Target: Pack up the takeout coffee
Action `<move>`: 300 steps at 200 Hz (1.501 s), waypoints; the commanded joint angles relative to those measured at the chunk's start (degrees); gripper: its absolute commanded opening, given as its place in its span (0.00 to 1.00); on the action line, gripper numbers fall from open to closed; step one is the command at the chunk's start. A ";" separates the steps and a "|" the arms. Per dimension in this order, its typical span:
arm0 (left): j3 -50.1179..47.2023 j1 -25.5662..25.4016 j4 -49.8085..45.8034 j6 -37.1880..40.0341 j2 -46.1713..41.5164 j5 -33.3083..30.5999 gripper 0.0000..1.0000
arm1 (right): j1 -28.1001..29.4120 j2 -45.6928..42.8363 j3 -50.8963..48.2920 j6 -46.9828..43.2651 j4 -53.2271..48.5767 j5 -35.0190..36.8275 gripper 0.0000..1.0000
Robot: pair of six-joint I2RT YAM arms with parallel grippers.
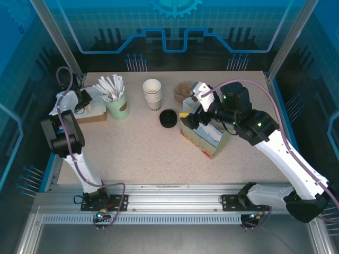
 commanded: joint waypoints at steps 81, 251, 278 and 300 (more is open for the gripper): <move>-9.84 0.54 6.83 -3.88 -27.75 -8.11 0.00 | -0.72 0.29 2.03 1.76 -0.47 -1.36 0.97; -0.48 -62.97 17.71 14.94 -34.47 -4.68 0.00 | -26.31 -9.01 6.57 19.10 -7.15 -3.89 0.92; -2.27 -63.81 22.29 15.82 -33.30 -2.57 0.00 | -27.88 -10.61 4.47 20.42 -5.75 -12.21 0.93; -4.86 -63.92 25.85 12.54 -34.08 1.42 0.00 | -29.02 -10.59 1.28 26.84 0.37 -19.50 0.96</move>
